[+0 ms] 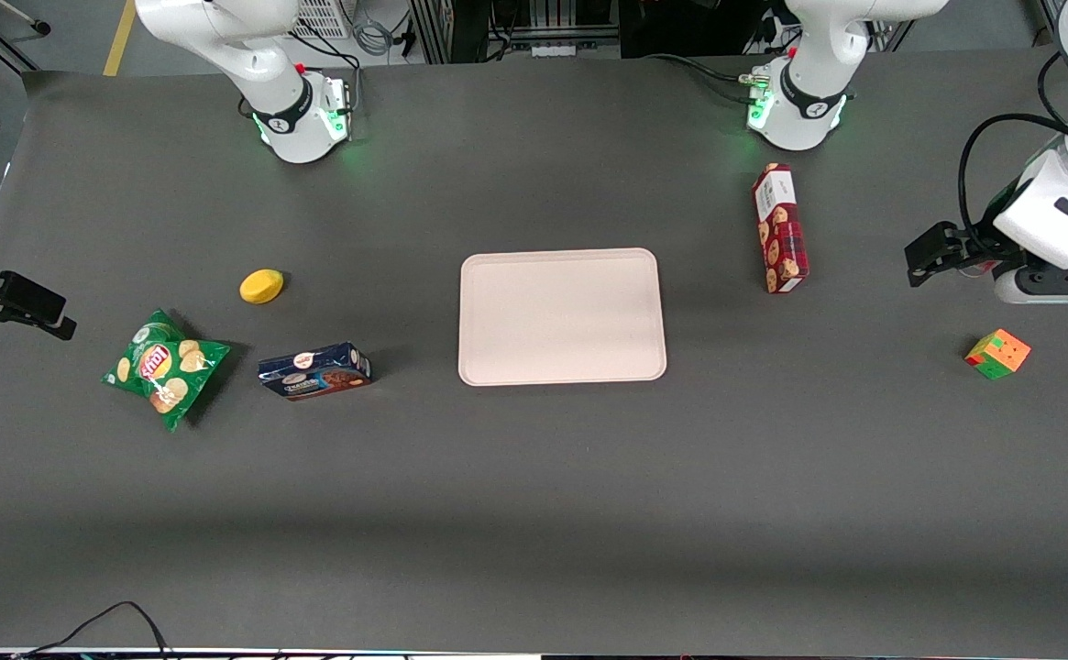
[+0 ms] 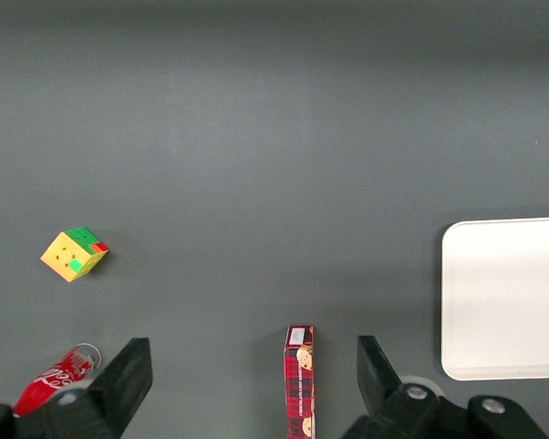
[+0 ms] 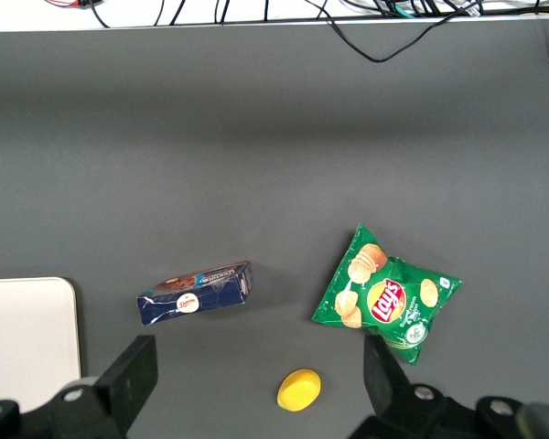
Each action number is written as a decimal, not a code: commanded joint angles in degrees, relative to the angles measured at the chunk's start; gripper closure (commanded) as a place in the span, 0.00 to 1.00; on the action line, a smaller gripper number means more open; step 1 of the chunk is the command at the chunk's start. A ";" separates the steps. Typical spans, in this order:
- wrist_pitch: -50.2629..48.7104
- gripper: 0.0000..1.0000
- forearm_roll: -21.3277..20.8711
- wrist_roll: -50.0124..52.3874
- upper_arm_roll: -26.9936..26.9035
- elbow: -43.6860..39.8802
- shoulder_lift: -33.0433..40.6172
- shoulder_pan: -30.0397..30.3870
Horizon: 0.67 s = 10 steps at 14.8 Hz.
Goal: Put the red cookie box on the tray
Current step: 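Move the open left gripper over the red plaid shortbread box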
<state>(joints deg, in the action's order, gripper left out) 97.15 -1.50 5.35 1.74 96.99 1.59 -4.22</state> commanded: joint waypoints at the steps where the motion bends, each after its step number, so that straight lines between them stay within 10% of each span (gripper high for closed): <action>1: -1.35 0.00 0.01 -0.08 -0.24 -1.45 -0.45 -0.26; 10: -1.35 0.00 -0.87 0.45 0.02 -2.24 -0.71 -0.53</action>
<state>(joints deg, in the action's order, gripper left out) 97.15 -1.56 5.36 1.82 96.24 1.44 -4.25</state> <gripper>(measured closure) 0.000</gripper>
